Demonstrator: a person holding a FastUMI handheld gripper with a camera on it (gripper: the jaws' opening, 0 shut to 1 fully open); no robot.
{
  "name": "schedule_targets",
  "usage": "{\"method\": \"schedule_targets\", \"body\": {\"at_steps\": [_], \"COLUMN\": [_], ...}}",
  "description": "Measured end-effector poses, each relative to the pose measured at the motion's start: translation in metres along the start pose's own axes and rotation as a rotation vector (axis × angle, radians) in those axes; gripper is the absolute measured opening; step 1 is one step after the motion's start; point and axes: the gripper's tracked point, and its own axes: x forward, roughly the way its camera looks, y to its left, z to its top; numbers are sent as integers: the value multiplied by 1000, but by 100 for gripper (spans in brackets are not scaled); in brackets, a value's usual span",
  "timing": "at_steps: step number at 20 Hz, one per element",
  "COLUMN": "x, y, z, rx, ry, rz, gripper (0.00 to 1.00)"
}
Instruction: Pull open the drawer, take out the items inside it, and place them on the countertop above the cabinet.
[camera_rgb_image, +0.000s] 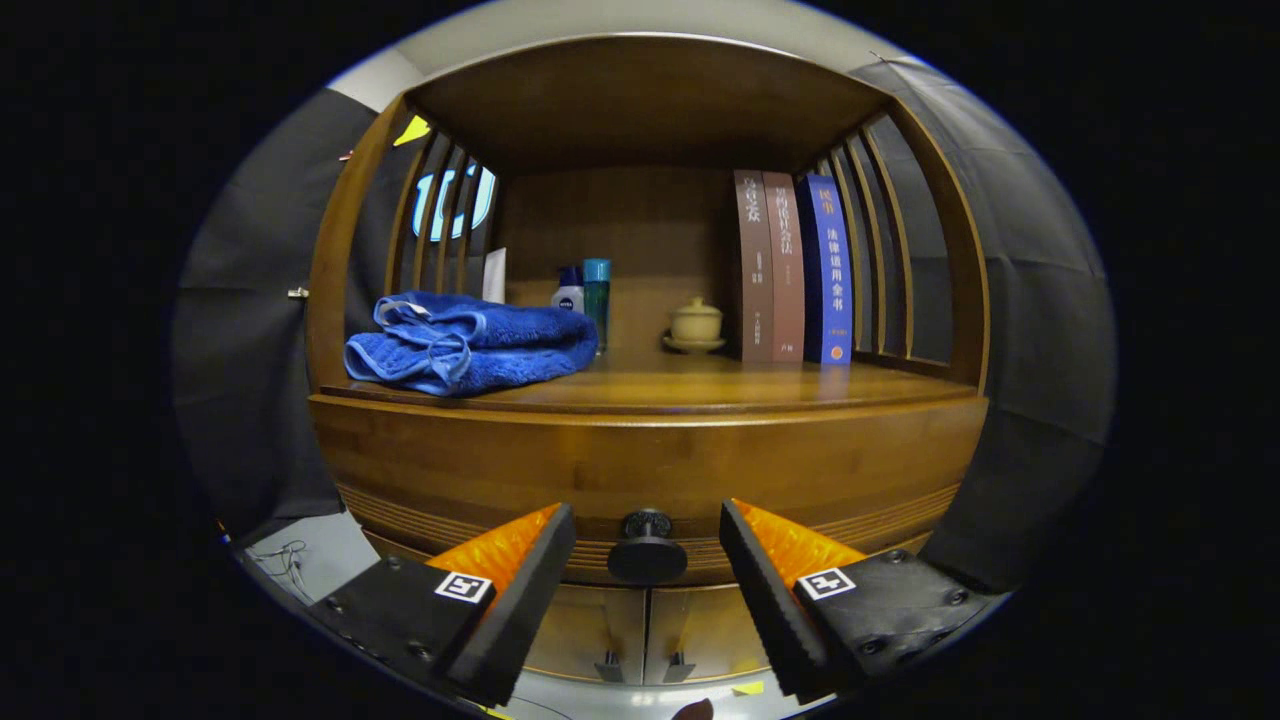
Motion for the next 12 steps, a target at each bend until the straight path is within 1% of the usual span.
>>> {"method": "schedule_targets", "body": {"at_steps": [1, 3, 4, 6, 7, 12], "x": [5, 4, 7, 0, 5, 2], "y": [-1, 2, 0, 0, -2, -1], "z": [-4, -11, -6, -7, -9, -9], "rx": [5, 26, 27, 25, 9, 24], "ry": [14, 35, 15, 10, 15, 34], "rz": [-4, 15, 15, 6, 3, 7], "gripper": [82, 54, 52, 38, 30, 30]}}
